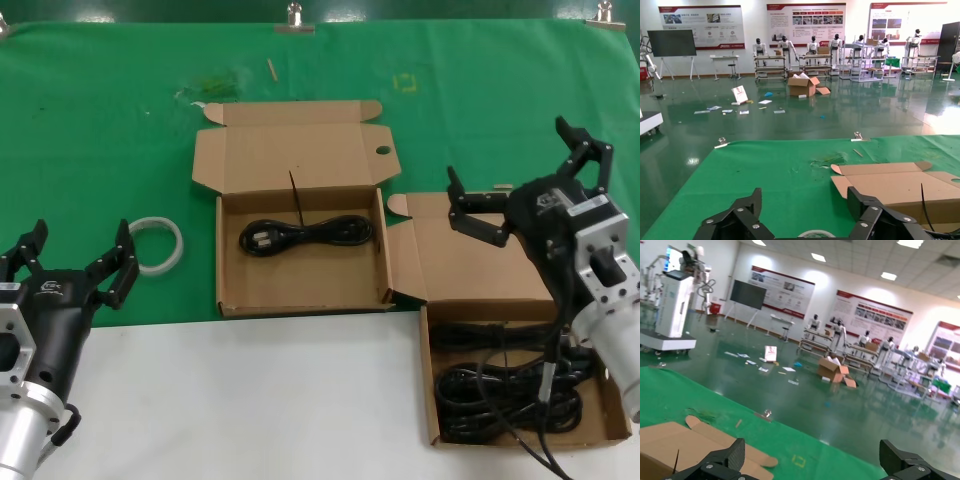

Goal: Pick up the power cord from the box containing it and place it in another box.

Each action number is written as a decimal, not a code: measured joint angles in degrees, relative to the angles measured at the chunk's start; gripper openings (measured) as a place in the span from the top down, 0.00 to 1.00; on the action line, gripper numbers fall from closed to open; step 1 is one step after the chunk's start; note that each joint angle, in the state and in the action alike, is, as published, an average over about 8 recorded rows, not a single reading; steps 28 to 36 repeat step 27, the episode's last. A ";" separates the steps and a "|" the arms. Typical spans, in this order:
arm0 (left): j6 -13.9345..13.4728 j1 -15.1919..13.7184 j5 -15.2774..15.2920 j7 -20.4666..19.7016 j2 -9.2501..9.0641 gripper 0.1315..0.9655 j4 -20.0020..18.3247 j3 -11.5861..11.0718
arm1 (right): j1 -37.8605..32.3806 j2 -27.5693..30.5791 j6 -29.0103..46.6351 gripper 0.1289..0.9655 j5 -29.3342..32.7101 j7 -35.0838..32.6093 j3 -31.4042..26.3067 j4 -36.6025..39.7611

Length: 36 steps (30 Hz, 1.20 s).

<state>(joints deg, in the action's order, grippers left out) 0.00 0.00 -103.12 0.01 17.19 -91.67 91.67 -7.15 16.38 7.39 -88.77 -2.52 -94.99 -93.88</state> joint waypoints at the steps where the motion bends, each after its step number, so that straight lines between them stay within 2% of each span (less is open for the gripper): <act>1: 0.00 0.00 0.00 0.00 0.00 0.51 0.00 0.00 | 0.24 0.03 -0.25 0.02 -0.48 0.09 0.11 0.07; 8: 0.00 0.00 -0.01 0.00 0.00 0.38 0.00 0.00 | 1.91 0.22 -1.97 0.07 -3.83 0.67 0.89 0.59; 19: 0.00 0.00 -0.01 -0.01 0.00 0.14 0.00 0.00 | 4.52 0.51 -4.67 0.27 -9.07 1.59 2.10 1.39; 25: 0.00 0.00 -0.01 -0.01 0.00 0.08 0.00 0.00 | 5.80 0.66 -6.00 0.44 -11.66 2.05 2.69 1.79; 27: 0.00 0.00 -0.01 -0.01 0.00 0.05 0.00 0.00 | 6.03 0.69 -6.23 0.44 -12.11 2.13 2.80 1.86; 36: 0.00 0.00 -0.01 -0.01 0.00 0.05 0.00 0.00 | 6.03 0.69 -6.23 0.44 -12.11 2.13 2.80 1.86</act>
